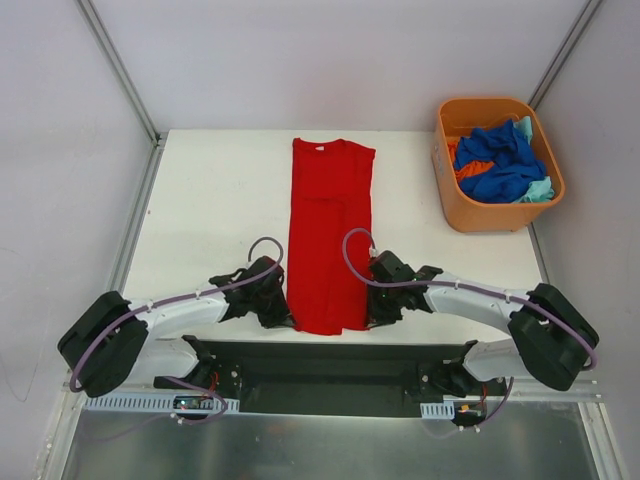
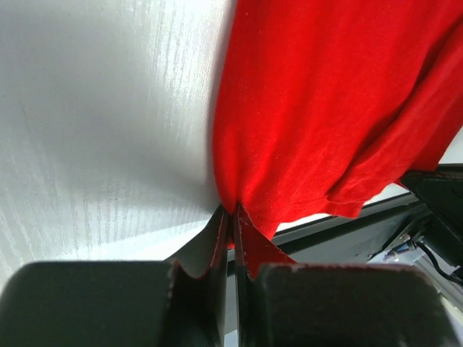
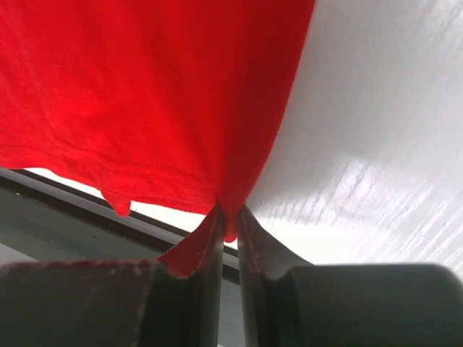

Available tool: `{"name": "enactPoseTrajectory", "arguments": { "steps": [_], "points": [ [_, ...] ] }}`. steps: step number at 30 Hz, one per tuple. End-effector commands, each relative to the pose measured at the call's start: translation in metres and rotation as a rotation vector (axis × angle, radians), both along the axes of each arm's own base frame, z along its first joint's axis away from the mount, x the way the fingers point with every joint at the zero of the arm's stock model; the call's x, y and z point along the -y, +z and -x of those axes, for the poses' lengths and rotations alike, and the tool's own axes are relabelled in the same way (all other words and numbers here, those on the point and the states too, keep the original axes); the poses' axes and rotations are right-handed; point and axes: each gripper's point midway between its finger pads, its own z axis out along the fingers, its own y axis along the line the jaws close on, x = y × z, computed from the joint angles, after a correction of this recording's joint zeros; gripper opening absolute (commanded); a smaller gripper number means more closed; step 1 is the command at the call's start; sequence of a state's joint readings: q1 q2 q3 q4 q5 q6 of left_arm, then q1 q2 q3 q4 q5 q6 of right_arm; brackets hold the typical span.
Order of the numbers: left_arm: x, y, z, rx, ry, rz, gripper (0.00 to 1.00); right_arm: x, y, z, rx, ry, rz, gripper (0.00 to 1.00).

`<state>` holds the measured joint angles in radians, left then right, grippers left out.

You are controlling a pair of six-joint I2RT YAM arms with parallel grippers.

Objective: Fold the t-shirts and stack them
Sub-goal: Grab the bottom of the folded rectangular tshirt with both arms, then fold the folded rectangular tshirt in 1/3 of the way

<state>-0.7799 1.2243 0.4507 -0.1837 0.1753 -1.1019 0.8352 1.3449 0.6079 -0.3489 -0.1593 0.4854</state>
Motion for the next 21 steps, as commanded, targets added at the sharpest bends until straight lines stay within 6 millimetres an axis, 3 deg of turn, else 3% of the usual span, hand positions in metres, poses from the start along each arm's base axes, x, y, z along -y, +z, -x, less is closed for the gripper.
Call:
{"name": "enactPoseTrajectory", "arguments": {
  "steps": [1,6,11,12,14,15,16,17,21],
  "points": [
    [-0.017,-0.016,0.024,-0.060,-0.010,-0.050,0.00,0.016,-0.011,0.021,-0.047,-0.005,0.042,0.13],
    [-0.004,0.006,0.029,-0.021,-0.037,0.053,0.00,0.025,0.004,0.024,0.005,0.027,0.068,0.09],
    [0.013,0.038,0.004,0.100,-0.052,0.103,0.00,0.017,0.037,0.001,0.124,0.043,0.032,0.05],
    [0.020,0.053,-0.009,0.144,-0.048,0.119,0.00,0.010,0.052,-0.010,0.165,0.060,0.016,0.04],
    [0.023,0.059,-0.023,0.166,-0.055,0.109,0.00,0.010,0.067,-0.027,0.213,0.045,0.021,0.04],
    [0.025,0.073,-0.042,0.190,-0.019,0.132,0.00,0.011,0.073,-0.034,0.233,0.054,0.029,0.04],
    [0.026,0.078,-0.049,0.196,-0.023,0.140,0.00,0.008,0.086,-0.051,0.263,0.031,0.014,0.04],
    [0.025,0.077,-0.059,0.205,-0.030,0.123,0.00,0.007,0.092,-0.058,0.279,0.030,0.011,0.04],
    [0.029,0.112,-0.108,0.280,-0.011,0.162,0.00,0.002,0.117,-0.100,0.340,0.011,0.006,0.04]
  ]
}}
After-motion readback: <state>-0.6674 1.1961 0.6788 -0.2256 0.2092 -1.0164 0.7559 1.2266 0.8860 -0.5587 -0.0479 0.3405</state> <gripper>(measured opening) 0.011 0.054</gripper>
